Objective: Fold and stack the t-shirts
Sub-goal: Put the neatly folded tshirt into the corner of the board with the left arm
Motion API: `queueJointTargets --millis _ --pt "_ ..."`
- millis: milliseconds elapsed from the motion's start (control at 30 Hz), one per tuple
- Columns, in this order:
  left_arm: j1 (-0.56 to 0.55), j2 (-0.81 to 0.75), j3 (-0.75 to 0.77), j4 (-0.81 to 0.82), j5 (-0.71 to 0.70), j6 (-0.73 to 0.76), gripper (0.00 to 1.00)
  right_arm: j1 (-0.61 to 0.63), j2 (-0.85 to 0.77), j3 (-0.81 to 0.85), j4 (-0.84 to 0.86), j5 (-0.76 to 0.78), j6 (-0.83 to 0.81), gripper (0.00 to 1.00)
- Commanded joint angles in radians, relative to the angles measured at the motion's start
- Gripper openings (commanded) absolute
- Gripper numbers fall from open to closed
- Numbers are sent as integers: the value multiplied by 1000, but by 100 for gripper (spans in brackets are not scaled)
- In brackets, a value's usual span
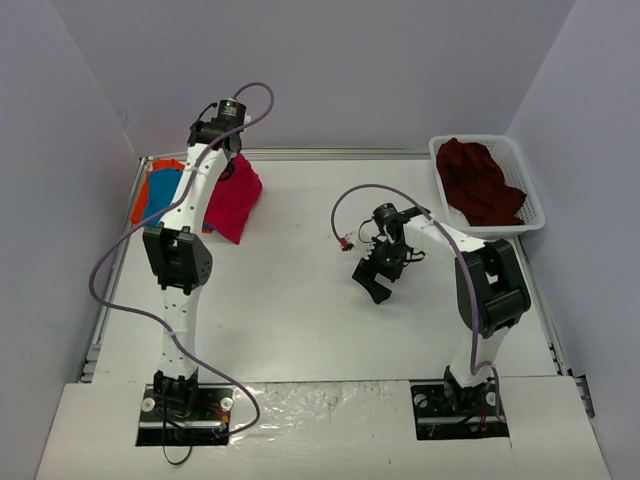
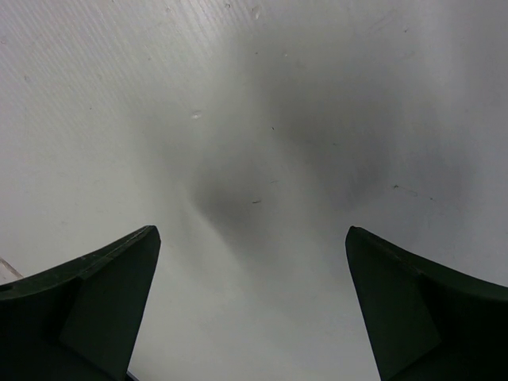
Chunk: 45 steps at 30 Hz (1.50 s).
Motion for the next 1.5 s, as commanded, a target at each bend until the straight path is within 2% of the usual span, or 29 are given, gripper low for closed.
queueJointTargets --millis 0,333,533,833,1033,1067,1100,1133,1233,1467 --pt "44 -125 73 -10 -26 12 2 11 15 -4 -30 16 10 100" --pt "173 -165 98 -30 63 -6 2 18 43 -7 -25 36 14 100" --pt "257 -170 33 10 124 -29 2 18 53 -9 -25 41 17 100" --pt "334 -142 -106 144 196 -45 2 8 79 -12 -25 48 22 100" --pt "357 -133 -191 272 169 -26 3 -2 99 -12 -27 53 25 100" --pt "358 -135 -213 293 152 -8 19 -3 104 -12 -25 54 28 100" --pt "358 -135 -229 316 146 -8 20 -5 109 -12 -25 56 28 100" --pt "358 -135 -241 365 126 14 49 -5 109 -13 -28 56 30 100" --pt "358 -133 -254 436 45 53 69 -6 112 -15 -29 56 33 100" --pt "348 -214 -188 389 -23 109 83 -14 90 -15 -30 51 34 100"
